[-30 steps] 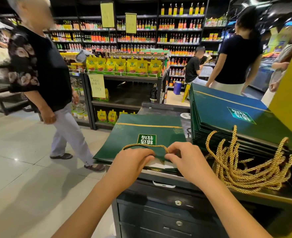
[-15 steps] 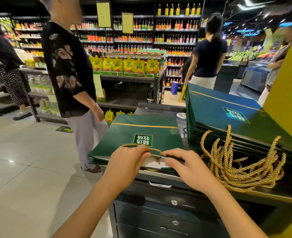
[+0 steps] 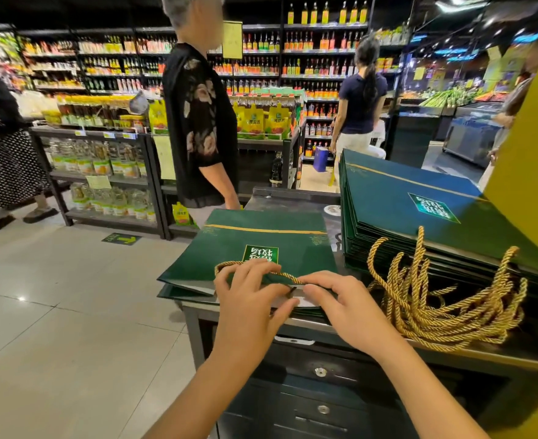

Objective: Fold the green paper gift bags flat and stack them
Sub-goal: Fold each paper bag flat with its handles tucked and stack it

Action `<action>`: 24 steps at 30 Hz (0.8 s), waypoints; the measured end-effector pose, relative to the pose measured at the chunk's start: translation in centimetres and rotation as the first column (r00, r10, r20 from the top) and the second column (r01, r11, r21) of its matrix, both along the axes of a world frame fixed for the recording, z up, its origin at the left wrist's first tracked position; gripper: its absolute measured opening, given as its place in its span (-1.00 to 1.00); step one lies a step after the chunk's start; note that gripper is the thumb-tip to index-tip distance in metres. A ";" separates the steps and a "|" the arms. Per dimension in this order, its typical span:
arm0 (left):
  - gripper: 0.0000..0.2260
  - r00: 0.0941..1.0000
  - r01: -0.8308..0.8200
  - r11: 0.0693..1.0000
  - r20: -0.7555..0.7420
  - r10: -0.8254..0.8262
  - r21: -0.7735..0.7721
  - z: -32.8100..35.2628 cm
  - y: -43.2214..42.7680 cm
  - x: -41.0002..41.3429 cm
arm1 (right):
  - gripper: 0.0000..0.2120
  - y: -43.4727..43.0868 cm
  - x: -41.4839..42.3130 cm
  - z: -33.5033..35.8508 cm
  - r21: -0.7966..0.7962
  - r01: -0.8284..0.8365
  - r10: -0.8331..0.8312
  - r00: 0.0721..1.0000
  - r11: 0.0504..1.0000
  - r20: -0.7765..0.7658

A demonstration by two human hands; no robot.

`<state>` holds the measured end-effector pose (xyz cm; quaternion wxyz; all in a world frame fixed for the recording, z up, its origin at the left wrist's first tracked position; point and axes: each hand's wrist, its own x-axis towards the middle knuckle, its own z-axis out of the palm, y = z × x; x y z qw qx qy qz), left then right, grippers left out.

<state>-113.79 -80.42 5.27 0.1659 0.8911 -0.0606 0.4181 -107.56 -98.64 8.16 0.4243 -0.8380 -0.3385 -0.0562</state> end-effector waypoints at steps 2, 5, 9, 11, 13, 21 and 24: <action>-0.87 1.000 -0.001 1.000 -0.002 0.001 -0.006 0.1 -0.5 0.2 | -0.77 0.0 0.1 -0.1 0.006 -0.007 0.007 1.000 1.000 -0.006; -0.88 1.000 0.009 0.999 0.006 -0.008 -0.043 0.0 -0.6 0.4 | -0.77 0.0 0.1 -0.1 0.018 -0.007 0.008 1.000 1.000 -0.020; -0.87 0.999 0.042 0.999 0.004 -0.042 -0.026 0.1 -0.4 0.2 | -0.76 0.0 0.1 -0.2 0.022 -0.004 0.005 1.000 1.000 -0.028; -0.83 0.996 0.079 0.997 -0.039 -0.079 -0.018 0.3 -0.1 -0.1 | -0.76 0.0 0.1 -0.2 0.022 0.000 0.000 0.999 1.000 -0.033; -0.84 0.984 0.144 0.989 -0.098 -0.147 -0.041 0.4 0.6 -0.7 | -0.77 -0.1 0.0 -0.1 0.013 0.005 -0.004 0.999 1.000 -0.033; -0.87 0.891 0.318 0.914 -0.251 -0.379 -0.252 2.1 4.2 -3.7 | -0.79 -0.1 -0.5 0.2 -0.015 0.019 -0.019 0.999 1.000 -0.047; -0.90 0.892 0.301 0.919 -0.264 -0.366 -0.256 2.3 4.6 -3.9 | -0.79 -0.2 -0.7 0.2 -0.026 0.020 -0.021 0.998 0.999 -0.059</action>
